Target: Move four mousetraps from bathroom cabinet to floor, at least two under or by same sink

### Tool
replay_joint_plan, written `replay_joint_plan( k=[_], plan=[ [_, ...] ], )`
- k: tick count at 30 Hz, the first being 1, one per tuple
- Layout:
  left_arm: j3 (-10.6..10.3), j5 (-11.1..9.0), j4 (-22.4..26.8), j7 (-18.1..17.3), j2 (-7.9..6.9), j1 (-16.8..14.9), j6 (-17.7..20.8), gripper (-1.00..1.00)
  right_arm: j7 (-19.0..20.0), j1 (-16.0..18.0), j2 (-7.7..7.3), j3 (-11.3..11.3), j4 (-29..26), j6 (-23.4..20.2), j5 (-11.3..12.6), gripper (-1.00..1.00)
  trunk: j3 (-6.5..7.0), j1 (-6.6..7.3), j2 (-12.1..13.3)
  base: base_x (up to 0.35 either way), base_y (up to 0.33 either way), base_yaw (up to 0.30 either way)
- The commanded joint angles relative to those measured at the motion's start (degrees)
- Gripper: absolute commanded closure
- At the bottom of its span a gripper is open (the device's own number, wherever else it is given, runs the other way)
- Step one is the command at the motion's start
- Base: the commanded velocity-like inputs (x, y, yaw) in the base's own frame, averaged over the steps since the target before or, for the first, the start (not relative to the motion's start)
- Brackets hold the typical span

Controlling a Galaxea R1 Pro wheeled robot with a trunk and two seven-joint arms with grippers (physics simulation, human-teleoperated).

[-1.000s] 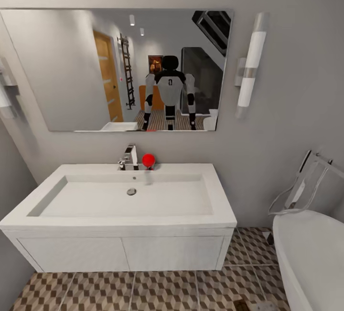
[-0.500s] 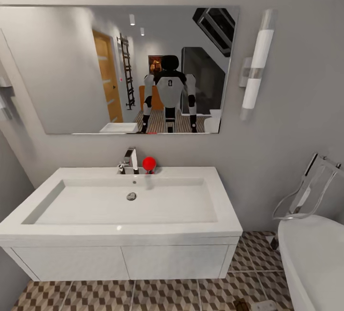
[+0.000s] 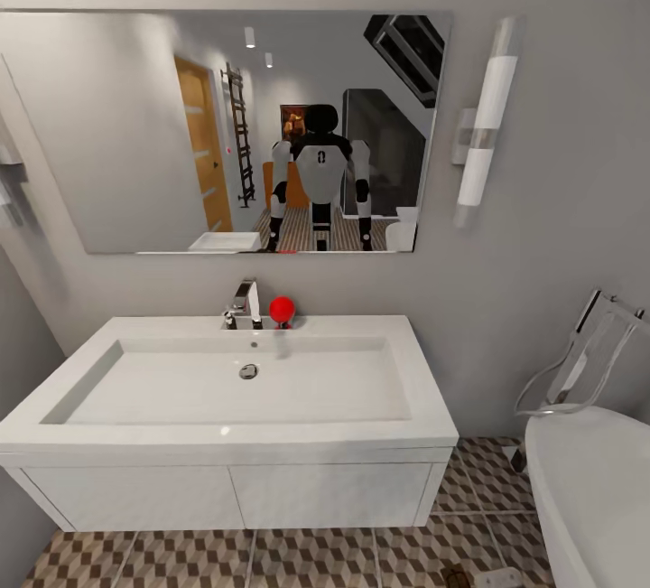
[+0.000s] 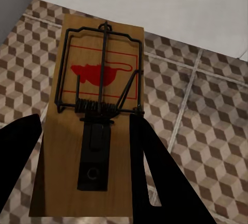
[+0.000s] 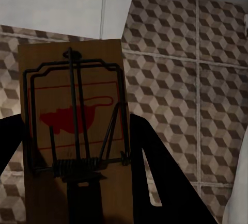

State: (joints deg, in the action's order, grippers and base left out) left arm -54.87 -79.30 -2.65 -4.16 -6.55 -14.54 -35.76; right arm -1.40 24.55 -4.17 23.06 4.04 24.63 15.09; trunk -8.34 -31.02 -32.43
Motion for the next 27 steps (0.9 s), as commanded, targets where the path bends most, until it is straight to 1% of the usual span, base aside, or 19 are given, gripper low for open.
replay_joint_plan(
  k=[1, 6, 13, 23, 27],
  plan=[
    [-0.3, -0.6, -0.1, -0.5, 0.04, -0.1, -0.1, 1.0, 0.1, 0.1, 0.04, 0.5, 0.2, 0.3, 0.6, 1.0, -0.1, -0.02, -0.1, 0.0, 0.0, 0.0],
    [-0.3, -0.6, -0.2, -0.4, 0.04, -0.1, -0.1, 1.0, 0.1, 0.1, 0.04, 0.6, 0.2, 0.3, 0.6, 1.0, -0.1, -0.02, -0.1, 0.0, 0.0, 0.008],
    [-0.3, -0.6, -0.2, -0.4, 0.05, -0.1, -0.1, 1.0, 0.4, 0.1, 0.04, 0.6, 0.2, 0.3, 0.6, 1.0, -0.1, -0.02, -0.1, 0.0, 0.0, 0.136],
    [-0.3, -0.6, -0.2, -0.5, 0.05, -0.1, -0.1, 1.0, 0.6, 0.1, 0.04, 0.6, 0.2, 0.3, 0.6, 1.0, -0.1, -0.02, -0.1, 0.0, 0.002, 0.011],
    [-0.3, -0.5, -0.2, -0.5, 0.05, -0.1, -0.1, 1.0, 0.6, 0.1, 0.04, 0.6, 0.2, 0.3, 0.6, 1.0, -0.1, -0.02, -0.1, 0.0, 0.173, 0.0]
  ],
)
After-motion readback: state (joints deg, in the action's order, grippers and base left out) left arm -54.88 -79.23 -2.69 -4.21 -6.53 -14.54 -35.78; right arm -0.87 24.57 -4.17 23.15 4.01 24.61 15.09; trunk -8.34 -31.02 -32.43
